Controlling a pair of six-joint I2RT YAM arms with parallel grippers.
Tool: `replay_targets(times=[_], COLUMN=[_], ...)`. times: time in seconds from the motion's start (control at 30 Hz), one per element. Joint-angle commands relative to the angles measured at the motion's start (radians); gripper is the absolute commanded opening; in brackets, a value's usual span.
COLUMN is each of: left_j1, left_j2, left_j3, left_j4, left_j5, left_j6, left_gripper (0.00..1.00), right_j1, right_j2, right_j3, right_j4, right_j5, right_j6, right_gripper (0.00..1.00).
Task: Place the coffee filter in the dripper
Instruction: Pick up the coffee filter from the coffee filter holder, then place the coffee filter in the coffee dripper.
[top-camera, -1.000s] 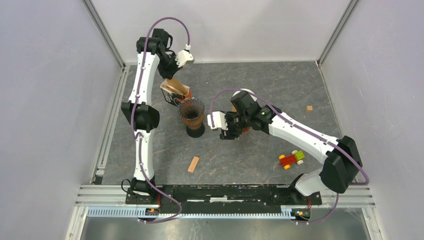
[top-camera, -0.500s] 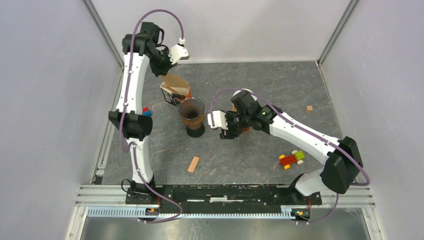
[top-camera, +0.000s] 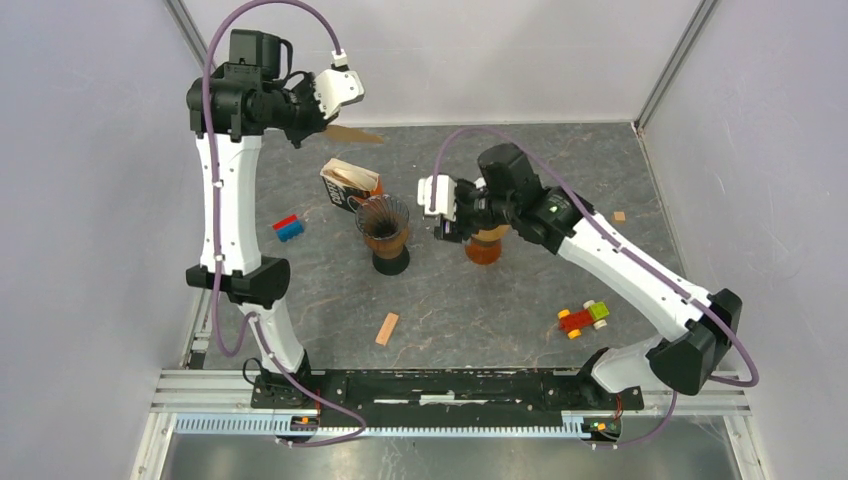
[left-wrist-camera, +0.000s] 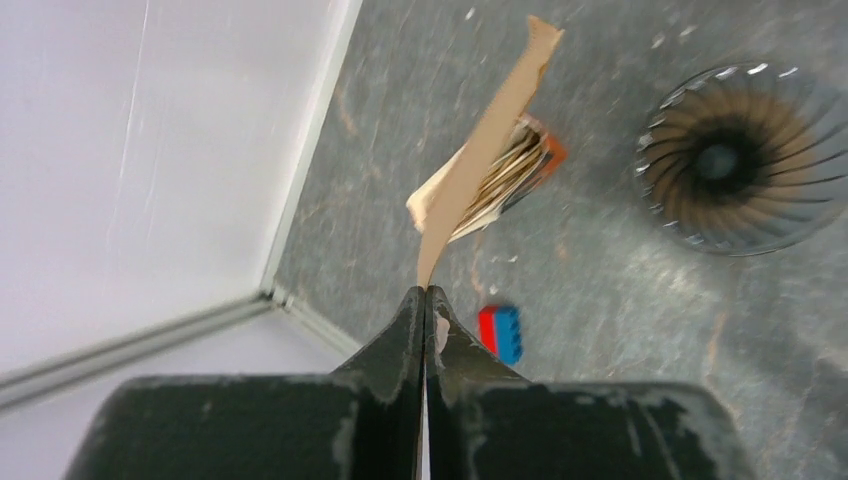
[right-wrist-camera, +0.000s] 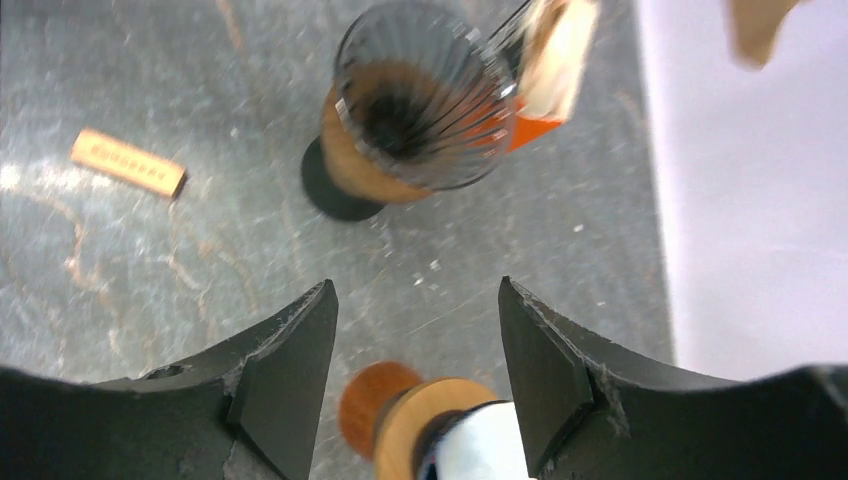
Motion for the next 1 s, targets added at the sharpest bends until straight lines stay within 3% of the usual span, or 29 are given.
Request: replay_targets(times=[0.0,0.2,0.53,0.83,0.97], left_j1=[-0.037,-0.148,-0.257,-0.324,-0.333], left_j2=[-0.113,-0.178,-0.318,-0.404,-0.433], left_j3=[-0.036,-0.117,-0.418,-0.589,-0.653], left_j4=[-0.078,-0.078,0.133,0.288,0.344], left_j5=[0.235,0.364,0.354,0.302,0.303], left_j6=[-0.127,-0.204,-0.288,-0.34,-0.348], left_gripper=[0.02,0.02,0.02,0.02,0.02], right_j1=[-0.013,-0.016,-0.018,-0.038,-0.05], right_j2=[-0.049,-0.081,-0.219,-0.258,-0.267], right_j3=[0.154,0.213,0.129,-0.008,-0.038], right_j4=[0.017,0.015,-0.019,-0.062,-0.041], right_j5=[0.026,0.065,0.13,-0.087,-0.082], right_j6=[0.083,0.116,0.042,-0.027,-0.024], right_gripper=[0.68,0.69,0.71,0.72,0.72])
